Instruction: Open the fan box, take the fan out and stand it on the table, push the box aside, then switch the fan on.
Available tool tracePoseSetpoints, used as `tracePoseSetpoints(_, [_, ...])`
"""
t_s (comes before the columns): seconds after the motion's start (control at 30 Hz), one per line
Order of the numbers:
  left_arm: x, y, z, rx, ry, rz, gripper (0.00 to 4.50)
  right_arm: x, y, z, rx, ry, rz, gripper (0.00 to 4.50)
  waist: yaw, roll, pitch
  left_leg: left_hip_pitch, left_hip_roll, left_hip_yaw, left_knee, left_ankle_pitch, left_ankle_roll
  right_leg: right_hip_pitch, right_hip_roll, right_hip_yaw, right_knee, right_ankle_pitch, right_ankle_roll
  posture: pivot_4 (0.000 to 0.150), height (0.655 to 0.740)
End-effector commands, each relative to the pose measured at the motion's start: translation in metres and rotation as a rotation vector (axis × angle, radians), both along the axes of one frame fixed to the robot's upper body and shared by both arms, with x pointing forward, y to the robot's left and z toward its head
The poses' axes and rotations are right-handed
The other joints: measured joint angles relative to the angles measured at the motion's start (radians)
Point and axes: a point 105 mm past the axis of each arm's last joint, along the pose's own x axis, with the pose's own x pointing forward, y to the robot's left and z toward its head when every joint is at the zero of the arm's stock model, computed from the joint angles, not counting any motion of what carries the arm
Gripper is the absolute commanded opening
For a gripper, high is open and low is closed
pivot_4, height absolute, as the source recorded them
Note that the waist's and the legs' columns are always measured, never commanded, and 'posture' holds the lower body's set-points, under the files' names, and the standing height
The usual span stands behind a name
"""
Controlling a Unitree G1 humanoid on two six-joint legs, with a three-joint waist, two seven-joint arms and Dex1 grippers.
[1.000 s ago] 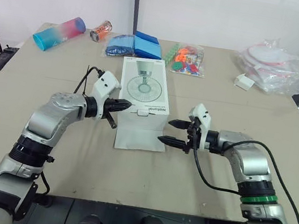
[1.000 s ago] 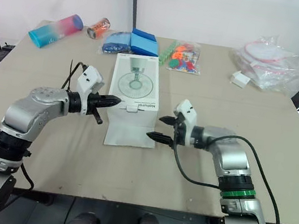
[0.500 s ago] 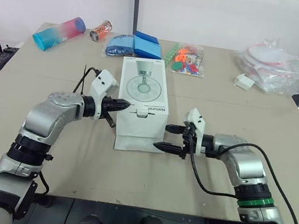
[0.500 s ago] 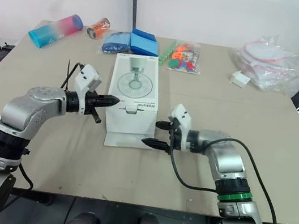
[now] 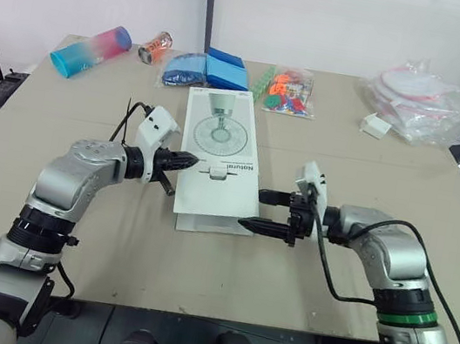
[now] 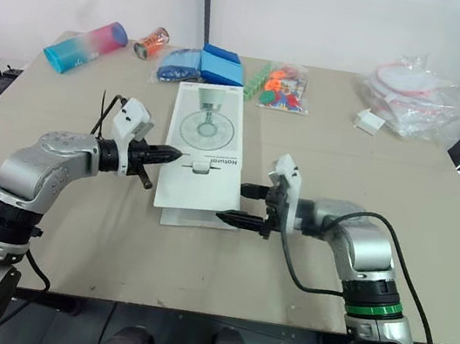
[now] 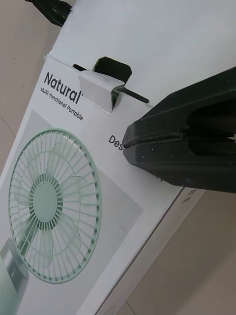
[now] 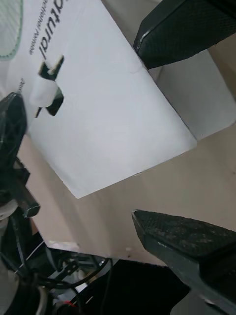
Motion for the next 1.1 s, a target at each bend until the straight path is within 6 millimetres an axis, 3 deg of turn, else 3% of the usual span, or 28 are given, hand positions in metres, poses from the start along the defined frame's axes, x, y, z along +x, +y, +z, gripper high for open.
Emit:
tracePoseSetpoints(0.03, [0.003, 0.008, 0.004, 0.014, -0.030, 0.027, 0.00, -0.005, 0.002, 0.018, 0.040, -0.048, 0.018, 3.98, 0.000, 0.000, 0.000, 0.000, 0.000, 0.000, 0.000, 0.000, 0.000, 0.000, 0.000, 0.000, 0.000, 0.000, 0.000, 0.150, 0.7400])
tracePoseSetpoints(0.1, [0.005, 0.007, 0.006, 0.005, -0.039, 0.032, 0.00, -0.007, 0.003, 0.019, 0.048, -0.046, 0.025, 3.30, 0.000, 0.000, 0.000, 0.000, 0.000, 0.000, 0.000, 0.000, 0.000, 0.000, 0.000, 0.000, 0.000, 0.000, 0.000, 0.150, 0.7400])
tracePoseSetpoints(0.17, [0.006, 0.008, 0.010, -0.011, -0.054, 0.039, 0.00, -0.009, 0.004, 0.020, 0.050, -0.045, 0.031, 2.26, 0.000, 0.000, 0.000, 0.000, 0.000, 0.000, 0.000, 0.000, 0.000, 0.000, 0.000, 0.000, 0.000, 0.000, 0.000, 0.150, 0.7400])
tracePoseSetpoints(0.2, [0.008, 0.009, 0.015, -0.029, -0.067, 0.047, 0.00, -0.009, 0.004, 0.021, 0.048, -0.051, 0.032, 2.01, 0.000, 0.000, 0.000, 0.000, 0.000, 0.000, 0.000, 0.000, 0.000, 0.000, 0.000, 0.000, 0.000, 0.000, 0.000, 0.150, 0.7400])
tracePoseSetpoints(0.33, [0.011, 0.018, 0.029, -0.069, -0.121, 0.068, 0.00, -0.007, 0.003, 0.025, 0.047, -0.081, 0.016, 0.09, 0.000, 0.000, 0.000, 0.000, 0.000, 0.000, 0.000, 0.000, 0.000, 0.000, 0.000, 0.000, 0.000, 0.000, 0.000, 0.150, 0.7400])
tracePoseSetpoints(0.53, [0.008, 0.029, 0.044, -0.101, -0.200, 0.087, 0.00, 0.000, 0.005, 0.041, 0.079, -0.159, -0.015, 0.04, 0.001, 0.000, 0.000, -0.002, 0.000, 0.000, 0.000, 0.000, 0.000, -0.002, -0.001, -0.001, 0.000, 0.000, 0.000, 0.150, 0.7400])
tracePoseSetpoints(0.8, [0.001, 0.035, 0.041, -0.089, -0.209, 0.099, 0.00, 0.029, 0.008, 0.059, 0.114, -0.296, -0.142, 0.04, 0.000, 0.000, 0.000, -0.003, 0.000, 0.000, 0.000, 0.000, 0.000, -0.003, -0.001, -0.001, 0.000, 0.000, 0.000, 0.150, 0.7400])
tracePoseSetpoints(1.1, [-0.002, 0.034, 0.058, -0.155, -0.268, 0.127, 0.00, 0.070, 0.017, 0.051, 0.004, -0.424, -0.310, 0.04, -0.001, 0.000, 0.000, -0.008, 0.000, 0.001, 0.001, 0.001, -0.001, -0.010, -0.001, -0.001, 0.003, 0.001, -0.001, 0.150, 0.7400])
